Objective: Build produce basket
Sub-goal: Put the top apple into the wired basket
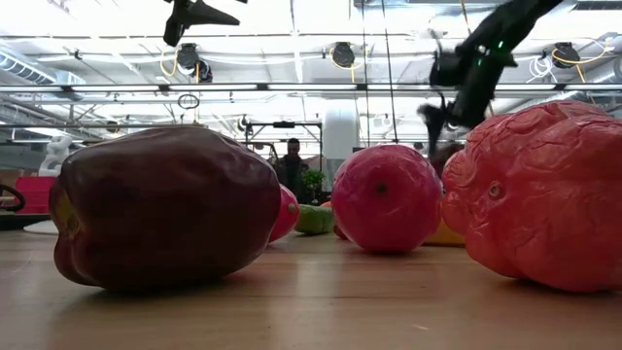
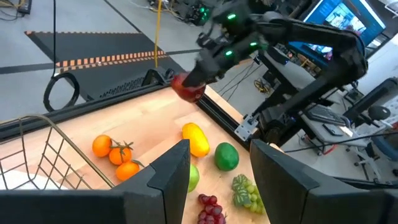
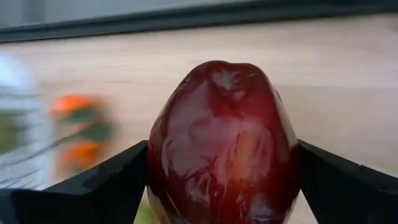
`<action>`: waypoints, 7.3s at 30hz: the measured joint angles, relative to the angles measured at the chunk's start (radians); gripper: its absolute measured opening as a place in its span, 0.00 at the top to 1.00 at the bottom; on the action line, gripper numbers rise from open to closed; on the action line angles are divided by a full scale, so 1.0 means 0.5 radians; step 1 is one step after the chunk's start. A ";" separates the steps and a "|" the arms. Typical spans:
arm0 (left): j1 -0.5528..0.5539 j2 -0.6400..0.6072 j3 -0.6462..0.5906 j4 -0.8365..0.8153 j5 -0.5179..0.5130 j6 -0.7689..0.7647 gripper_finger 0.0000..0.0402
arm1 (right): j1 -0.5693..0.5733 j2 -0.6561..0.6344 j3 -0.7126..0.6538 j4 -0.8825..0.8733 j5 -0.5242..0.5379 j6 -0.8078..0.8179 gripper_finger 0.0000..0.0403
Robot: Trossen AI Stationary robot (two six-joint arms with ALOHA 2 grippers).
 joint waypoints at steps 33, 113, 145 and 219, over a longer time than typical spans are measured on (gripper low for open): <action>0.083 0.130 -0.002 0.234 0.661 -1.422 0.07 | 1.668 -0.257 0.005 1.100 0.277 -0.722 0.12; -0.038 1.132 0.096 1.050 0.737 -1.724 0.03 | 1.617 -0.126 0.004 0.878 -0.184 -1.088 0.12; 0.067 1.138 0.095 1.268 0.765 -1.524 0.35 | 1.546 -0.247 0.005 0.893 -0.155 -0.953 0.03; 1.303 0.734 0.094 -0.263 0.865 -0.179 0.38 | 0.757 -0.707 0.005 0.929 0.229 0.018 0.01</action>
